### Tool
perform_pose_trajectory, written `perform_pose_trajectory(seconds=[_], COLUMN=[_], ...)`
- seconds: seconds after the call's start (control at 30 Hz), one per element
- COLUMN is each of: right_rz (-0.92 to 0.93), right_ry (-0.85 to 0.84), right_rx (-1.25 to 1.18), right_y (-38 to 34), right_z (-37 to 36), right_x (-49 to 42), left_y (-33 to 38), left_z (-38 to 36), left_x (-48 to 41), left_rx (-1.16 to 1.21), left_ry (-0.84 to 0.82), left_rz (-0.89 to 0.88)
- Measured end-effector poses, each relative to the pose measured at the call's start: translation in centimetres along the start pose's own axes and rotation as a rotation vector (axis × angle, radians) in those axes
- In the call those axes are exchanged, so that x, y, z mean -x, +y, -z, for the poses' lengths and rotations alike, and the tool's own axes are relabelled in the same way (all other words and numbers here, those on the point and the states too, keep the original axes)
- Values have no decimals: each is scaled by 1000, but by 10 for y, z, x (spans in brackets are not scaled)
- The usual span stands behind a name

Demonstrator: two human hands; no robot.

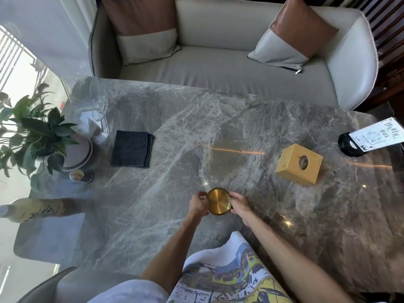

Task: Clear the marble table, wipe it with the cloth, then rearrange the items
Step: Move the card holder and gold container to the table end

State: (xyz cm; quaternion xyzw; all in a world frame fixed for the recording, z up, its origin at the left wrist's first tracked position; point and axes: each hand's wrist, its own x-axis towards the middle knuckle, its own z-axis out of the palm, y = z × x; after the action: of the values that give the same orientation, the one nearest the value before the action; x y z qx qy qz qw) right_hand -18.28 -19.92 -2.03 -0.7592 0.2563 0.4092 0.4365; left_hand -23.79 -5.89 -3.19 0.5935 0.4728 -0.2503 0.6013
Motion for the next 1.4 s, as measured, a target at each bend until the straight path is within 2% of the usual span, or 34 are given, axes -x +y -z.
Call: perform_pose_trajectory(seconds=[0.2,0.4,0.53,0.7,0.9,1.07,1.17,1.3,1.4], right_rz=[52,119,151,151,137,131,114,131,145], right_ry=[5,-30,-62,-82,-14,106,152,169,175], right_rx=[-10,-53,-161,-219,-312,-374,-421,-431,-426], right_y=[13,39,66,112,151,170,184,199,193], right_z=[21,76,142,246,377,466,500,525,531], right_x=[9,11,9,-11,-14,-37,-53,-79,-95], left_y=[2,1,3,-10,0,32,26,17,54], left_z=[-24,-81,-146,-257,-399,-485,-524,-554,-559], left_x=[17,45,68,77,93,107,73,24,57], left_rx=[-2,22,51,-60,-176,-269,-367,-373,-357], left_ry=[48,78,87,193,90,-16,-4,5,-5], left_rz=[-60,-99,-127,-161,-218,-298,-350,-363,-331])
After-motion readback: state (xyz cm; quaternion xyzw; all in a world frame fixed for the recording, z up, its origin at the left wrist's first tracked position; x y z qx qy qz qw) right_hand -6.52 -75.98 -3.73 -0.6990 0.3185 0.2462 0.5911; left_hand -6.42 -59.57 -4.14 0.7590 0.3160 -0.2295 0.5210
